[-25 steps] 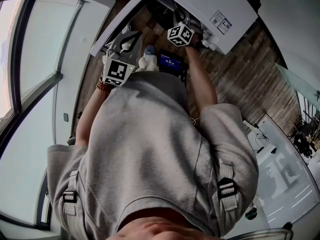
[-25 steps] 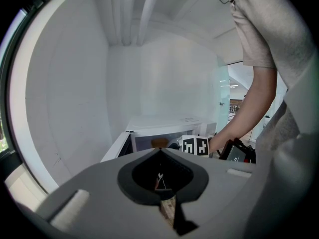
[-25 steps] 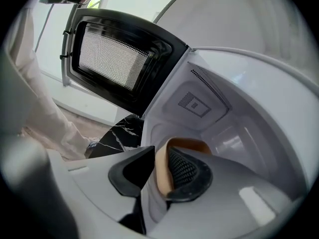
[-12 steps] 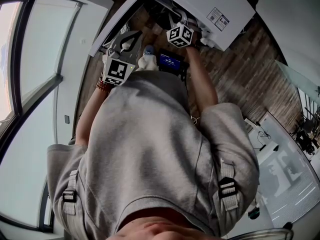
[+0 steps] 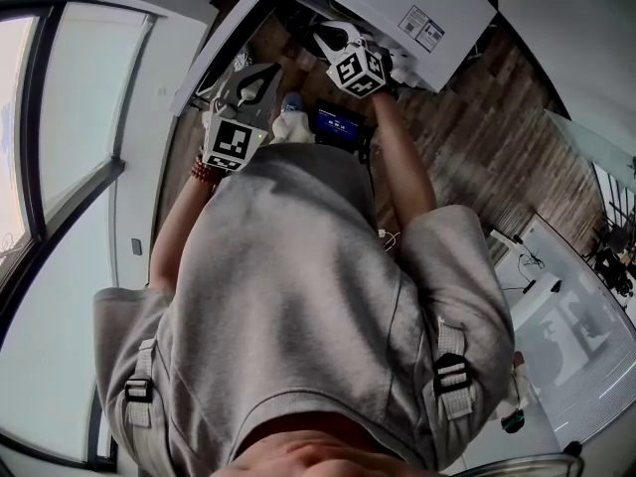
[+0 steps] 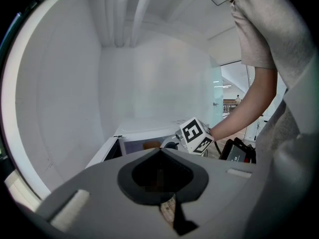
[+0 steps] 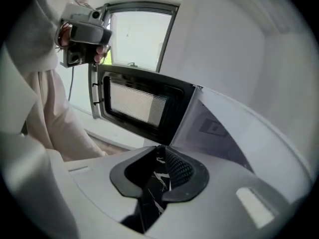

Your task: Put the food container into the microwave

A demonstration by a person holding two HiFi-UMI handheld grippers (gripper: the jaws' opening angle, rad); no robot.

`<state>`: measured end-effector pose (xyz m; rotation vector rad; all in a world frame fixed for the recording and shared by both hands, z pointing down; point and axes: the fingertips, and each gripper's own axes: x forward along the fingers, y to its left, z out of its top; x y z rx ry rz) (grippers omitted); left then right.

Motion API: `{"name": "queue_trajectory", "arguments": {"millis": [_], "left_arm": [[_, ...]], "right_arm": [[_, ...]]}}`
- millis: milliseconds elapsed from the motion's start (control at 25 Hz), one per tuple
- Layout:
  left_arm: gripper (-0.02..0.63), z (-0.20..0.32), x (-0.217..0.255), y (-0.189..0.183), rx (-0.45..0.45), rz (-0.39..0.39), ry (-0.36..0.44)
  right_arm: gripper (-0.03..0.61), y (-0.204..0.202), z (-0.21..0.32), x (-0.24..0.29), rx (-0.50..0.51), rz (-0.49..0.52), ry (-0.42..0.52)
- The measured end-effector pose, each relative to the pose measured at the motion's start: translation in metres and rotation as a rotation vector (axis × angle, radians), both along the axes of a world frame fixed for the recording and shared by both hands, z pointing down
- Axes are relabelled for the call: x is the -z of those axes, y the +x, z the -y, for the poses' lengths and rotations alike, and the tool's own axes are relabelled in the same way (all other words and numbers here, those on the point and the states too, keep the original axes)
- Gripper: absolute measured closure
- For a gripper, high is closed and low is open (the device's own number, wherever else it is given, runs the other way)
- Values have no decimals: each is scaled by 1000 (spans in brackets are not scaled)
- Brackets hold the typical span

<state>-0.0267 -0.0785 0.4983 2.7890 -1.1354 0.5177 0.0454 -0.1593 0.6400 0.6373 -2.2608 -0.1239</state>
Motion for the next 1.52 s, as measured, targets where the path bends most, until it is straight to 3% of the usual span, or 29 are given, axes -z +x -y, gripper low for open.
{"name": "queue_trajectory", "arguments": {"millis": [160, 560, 1040, 1280, 1520], "left_arm": [[615, -1, 2, 12, -23, -10, 8], [615, 3, 16, 43, -82, -32, 53], [615, 23, 72, 92, -103, -112, 192], [615, 19, 89, 112, -113, -140, 221], [615, 17, 89, 123, -131, -161, 233]], "right_arm": [[512, -2, -5, 29, 4, 41, 50], [518, 26, -6, 126, -156, 224, 225], [523, 76, -41, 229, -314, 386, 410], [544, 115, -64, 253, -455, 468, 446], [565, 137, -79, 250, -530, 478, 452]]}}
